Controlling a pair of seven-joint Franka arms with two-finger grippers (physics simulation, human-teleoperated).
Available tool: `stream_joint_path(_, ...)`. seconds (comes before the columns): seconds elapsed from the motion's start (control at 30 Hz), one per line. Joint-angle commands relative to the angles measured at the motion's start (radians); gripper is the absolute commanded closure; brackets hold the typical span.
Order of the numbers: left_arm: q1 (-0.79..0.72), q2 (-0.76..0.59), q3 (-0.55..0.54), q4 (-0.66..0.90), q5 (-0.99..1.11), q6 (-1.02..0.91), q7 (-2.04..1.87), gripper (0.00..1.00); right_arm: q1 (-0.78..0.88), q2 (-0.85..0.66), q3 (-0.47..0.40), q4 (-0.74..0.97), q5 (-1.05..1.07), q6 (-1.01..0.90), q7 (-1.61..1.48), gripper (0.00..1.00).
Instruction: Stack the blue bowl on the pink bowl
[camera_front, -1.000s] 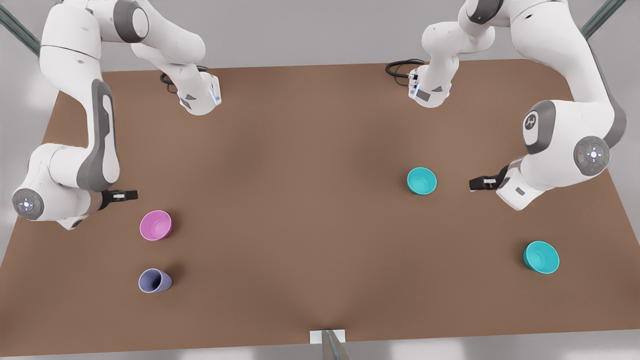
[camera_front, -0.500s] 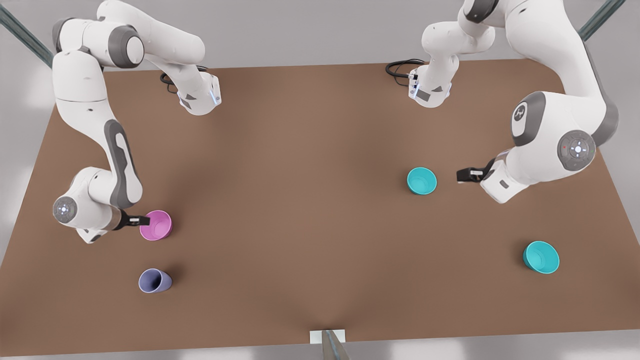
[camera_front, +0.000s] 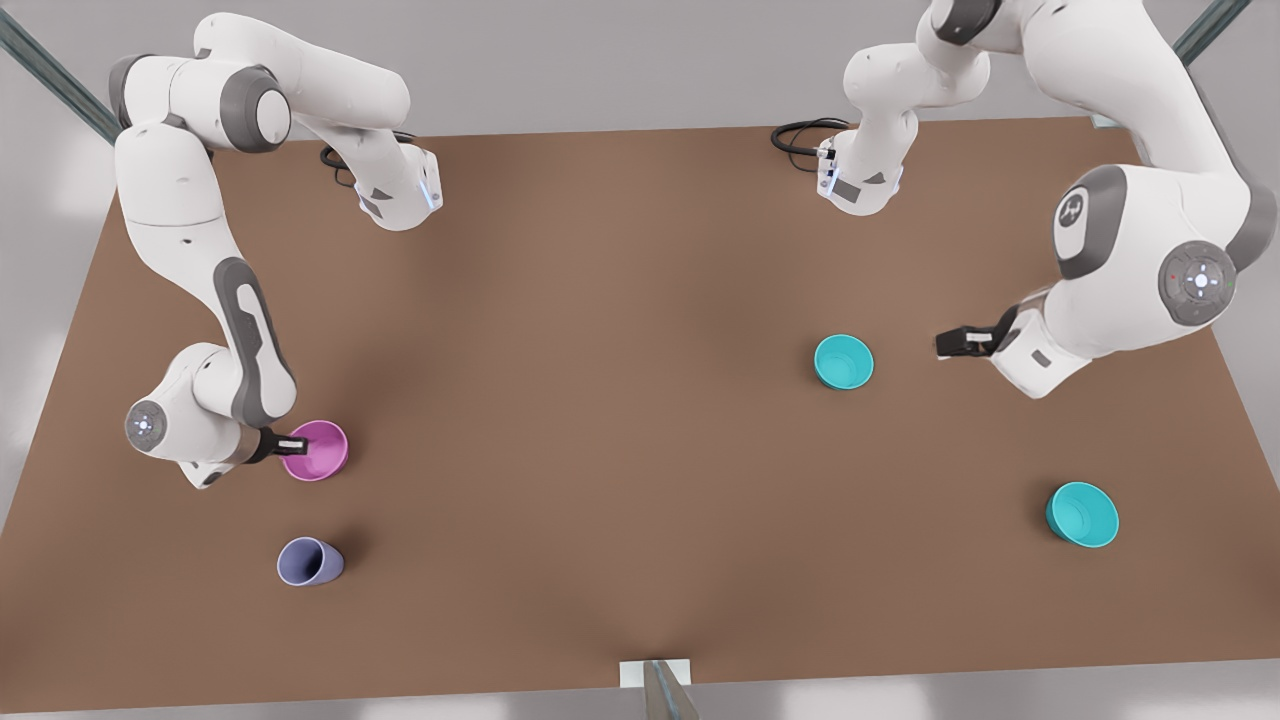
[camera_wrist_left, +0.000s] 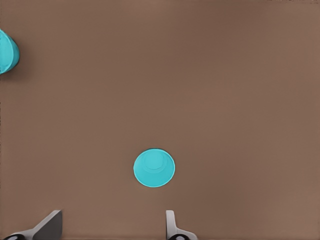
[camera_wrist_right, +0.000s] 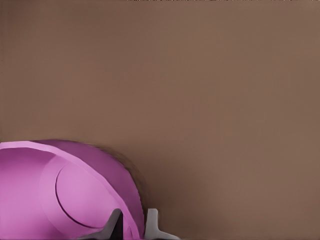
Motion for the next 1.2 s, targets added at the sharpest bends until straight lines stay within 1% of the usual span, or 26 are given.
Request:
stream_joint_path(0.0, 0.002, 0.0, -0.002, 0.001, 0.001, -0.006, -0.005, 0.0, 0.0, -0.003, 0.002, 0.005, -0.022, -0.043, -0.002, 0.79)
stream_joint_path(0.07, 0.001, -0.001, -0.002, 0.002, 0.001, -0.008, -0.008, 0.0, 0.0, -0.031, 0.027, 0.023, -0.021, -0.137, -0.008, 0.79)
stream_joint_path(0.1, 0.001, -0.001, -0.002, 0.001, 0.0, -0.008, -0.008, 0.0, 0.002, -0.069, 0.048, 0.045, 0.014, -0.238, -0.01, 0.79)
stream_joint_path(0.17, -0.001, 0.0, -0.002, -0.001, 0.0, -0.008, -0.009, 0.0, 0.015, -0.154, 0.117, 0.052, 0.082, -0.338, 0.008, 0.79)
stream_joint_path(0.2, -0.001, -0.001, -0.002, -0.001, 0.0, -0.011, -0.008, 0.0, 0.034, -0.168, 0.139, 0.058, 0.145, -0.353, 0.024, 0.79)
stream_joint_path(0.23, -0.001, 0.0, -0.002, -0.001, 0.0, -0.011, -0.009, 0.0, 0.093, -0.166, 0.148, 0.077, 0.224, -0.353, 0.056, 0.79)
stream_joint_path(0.3, -0.004, -0.001, -0.003, -0.001, -0.002, -0.009, -0.009, 0.0, 0.271, -0.143, 0.146, 0.141, 0.323, -0.318, 0.349, 0.79)
stream_joint_path(0.33, -0.007, -0.001, -0.005, 0.002, 0.0, -0.009, -0.009, 0.0, 0.379, -0.1, 0.146, 0.204, 0.335, -0.266, 0.544, 0.79)
stream_joint_path(0.4, -0.005, -0.004, -0.005, 0.002, -0.002, -0.012, -0.009, 0.0, 0.525, -0.013, 0.145, 0.276, 0.332, -0.155, 0.803, 0.79)
stream_joint_path(0.43, -0.002, -0.003, -0.005, 0.002, -0.002, -0.012, -0.008, 0.0, 0.581, 0.067, 0.143, 0.374, 0.323, -0.125, 0.924, 0.79)
stream_joint_path(0.53, 0.001, -0.001, -0.005, 0.002, 0.0, -0.011, -0.008, 0.0, 0.658, 0.286, 0.14, 0.646, 0.317, -0.091, 1.205, 0.79)
stream_joint_path(0.57, 0.001, -0.001, -0.003, 0.001, 0.0, -0.012, -0.008, 0.0, 0.675, 0.34, 0.14, 0.703, 0.314, -0.082, 1.231, 0.79)
stream_joint_path(0.67, -0.005, 0.002, -0.005, -0.004, -0.002, -0.012, -0.016, 0.0, 0.704, 0.435, 0.139, 0.741, 0.311, 0.009, 1.249, 0.79)
stream_joint_path(0.77, -0.002, 0.075, -0.003, -0.002, 0.004, -0.006, -0.012, 0.0, 0.726, 0.474, 0.139, 0.769, 0.308, 0.044, 1.251, 0.79)
stream_joint_path(0.8, -0.005, 0.077, -0.003, -0.002, 0.012, 0.0, -0.012, 0.0, 0.727, 0.48, 0.139, 0.775, 0.306, 0.061, 1.254, 0.79)
stream_joint_path(0.83, -0.022, 0.088, -0.005, -0.002, 0.012, 0.008, -0.025, 0.0, 0.727, 0.484, 0.139, 0.778, 0.308, 0.066, 1.253, 0.73)
stream_joint_path(0.87, -0.024, 0.1, -0.005, -0.002, 0.01, 0.008, -0.042, 0.0, 0.727, 0.484, 0.139, 0.781, 0.308, 0.066, 1.253, 0.0)
stream_joint_path(0.9, -0.015, 0.123, -0.002, -0.013, 0.009, 0.015, -0.043, 0.0, 0.729, 0.478, 0.139, 0.781, 0.306, 0.064, 1.254, 0.0)
stream_joint_path(0.93, -0.001, 0.108, 0.007, -0.12, 0.007, 0.086, -0.043, 0.0, 0.729, 0.472, 0.139, 0.781, 0.308, 0.063, 1.253, 0.0)
stream_joint_path(0.97, -0.004, 0.068, 0.046, -0.275, -0.014, 0.208, -0.042, 0.0, 0.727, 0.451, 0.139, 0.779, 0.312, 0.047, 1.256, 0.0)
stream_joint_path(1.0, -0.008, 0.04, 0.082, -0.396, -0.046, 0.322, -0.034, 0.0, 0.72, 0.415, 0.137, 0.772, 0.314, 0.006, 1.257, 0.0)
stream_joint_path(1.03, -0.008, 0.034, 0.096, -0.525, -0.059, 0.463, 0.042, 0.0, 0.695, 0.368, 0.131, 0.767, 0.317, -0.043, 1.256, 0.0)
stream_joint_path(1.07, -0.007, 0.034, 0.098, -0.629, -0.101, 0.572, 0.101, 0.0, 0.631, 0.311, 0.133, 0.776, 0.317, -0.141, 1.254, 0.0)
stream_joint_path(1.13, -0.004, 0.032, 0.096, -0.7, -0.108, 0.613, 0.271, 0.0, 0.488, 0.237, 0.139, 0.789, 0.315, -0.379, 1.168, 0.0)
stream_joint_path(1.17, -0.007, 0.023, 0.096, -0.76, -0.108, 0.69, 0.274, 0.0, 0.424, 0.233, 0.136, 0.782, 0.32, -0.45, 1.104, 0.0)
